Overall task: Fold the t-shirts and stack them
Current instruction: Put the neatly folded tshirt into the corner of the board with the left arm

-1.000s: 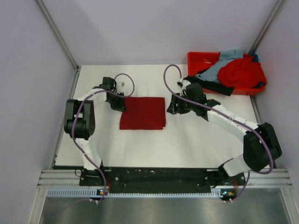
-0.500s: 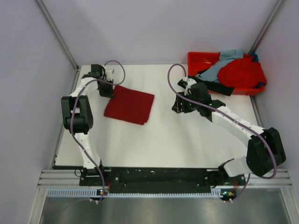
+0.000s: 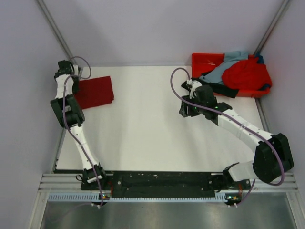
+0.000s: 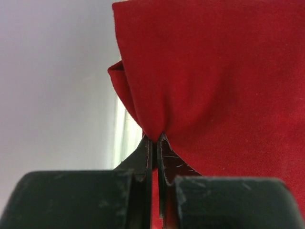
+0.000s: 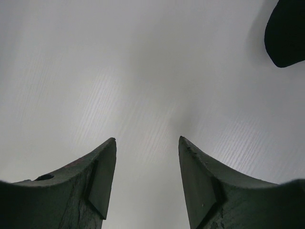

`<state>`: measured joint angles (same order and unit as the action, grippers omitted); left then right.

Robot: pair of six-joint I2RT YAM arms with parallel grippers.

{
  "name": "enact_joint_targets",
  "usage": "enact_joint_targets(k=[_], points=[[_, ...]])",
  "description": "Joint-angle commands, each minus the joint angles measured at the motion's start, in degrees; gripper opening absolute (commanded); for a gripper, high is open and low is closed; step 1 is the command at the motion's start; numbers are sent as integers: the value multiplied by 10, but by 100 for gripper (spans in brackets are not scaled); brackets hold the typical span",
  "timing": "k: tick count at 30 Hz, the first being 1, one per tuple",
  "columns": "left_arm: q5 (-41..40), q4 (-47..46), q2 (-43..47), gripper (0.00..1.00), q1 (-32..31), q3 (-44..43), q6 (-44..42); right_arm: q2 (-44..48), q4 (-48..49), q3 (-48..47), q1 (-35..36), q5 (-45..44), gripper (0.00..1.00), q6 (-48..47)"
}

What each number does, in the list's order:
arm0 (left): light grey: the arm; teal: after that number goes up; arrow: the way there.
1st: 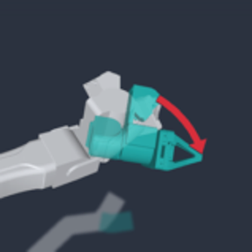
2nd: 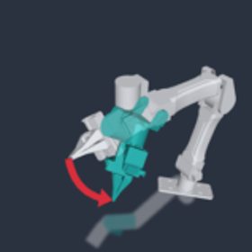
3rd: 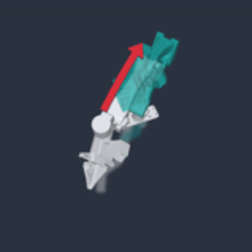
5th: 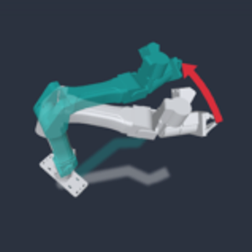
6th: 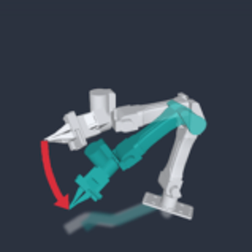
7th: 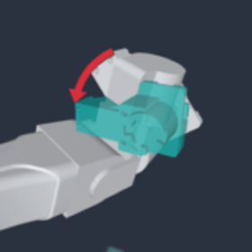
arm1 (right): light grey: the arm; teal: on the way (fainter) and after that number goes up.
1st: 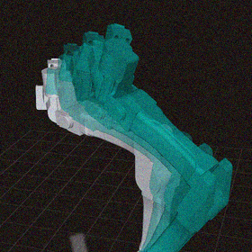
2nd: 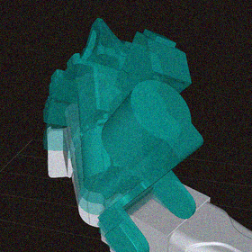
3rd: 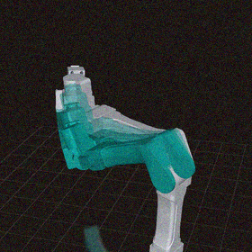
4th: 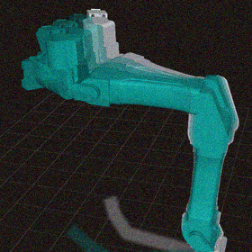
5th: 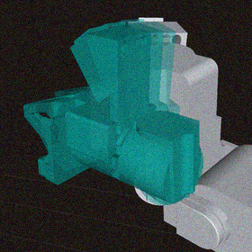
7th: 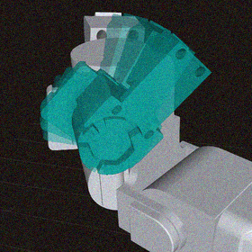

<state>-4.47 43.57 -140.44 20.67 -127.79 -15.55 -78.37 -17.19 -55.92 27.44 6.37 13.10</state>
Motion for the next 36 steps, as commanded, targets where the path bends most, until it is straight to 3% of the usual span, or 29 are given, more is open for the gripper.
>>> enact_joint_targets(k=[1,2,3,6,8,12,16,21,26,36], points=[[-77,-75,0,0,-8,-48,-49,28,-8,-27,-6,-13,54,-18],[-73,-87,0,1,-9,-48,-58,30,-10,-27,-7,-14,54,-19],[-69,-95,-1,12,-12,-47,-67,32,-12,-27,-7,-14,54,-19],[-93,-130,3,70,-20,-40,-99,41,-14,-26,-7,-13,55,-21],[-131,-146,13,78,-34,-40,-130,48,-14,-24,-7,-9,55,-22],[-133,-142,97,80,-62,16,-144,53,-17,-27,-6,-2,55,-23],[-39,-132,247,76,-72,190,-145,63,-19,-24,-6,1,55,-21],[-17,-47,346,38,-58,350,-198,73,-18,-14,-6,0,55,-27],[-81,-39,336,1,-46,431,-252,67,-18,-15,-6,3,55,-33],[-135,-14,172,0,-30,318,-259,70,-19,-16,-6,-12,55,-34]])
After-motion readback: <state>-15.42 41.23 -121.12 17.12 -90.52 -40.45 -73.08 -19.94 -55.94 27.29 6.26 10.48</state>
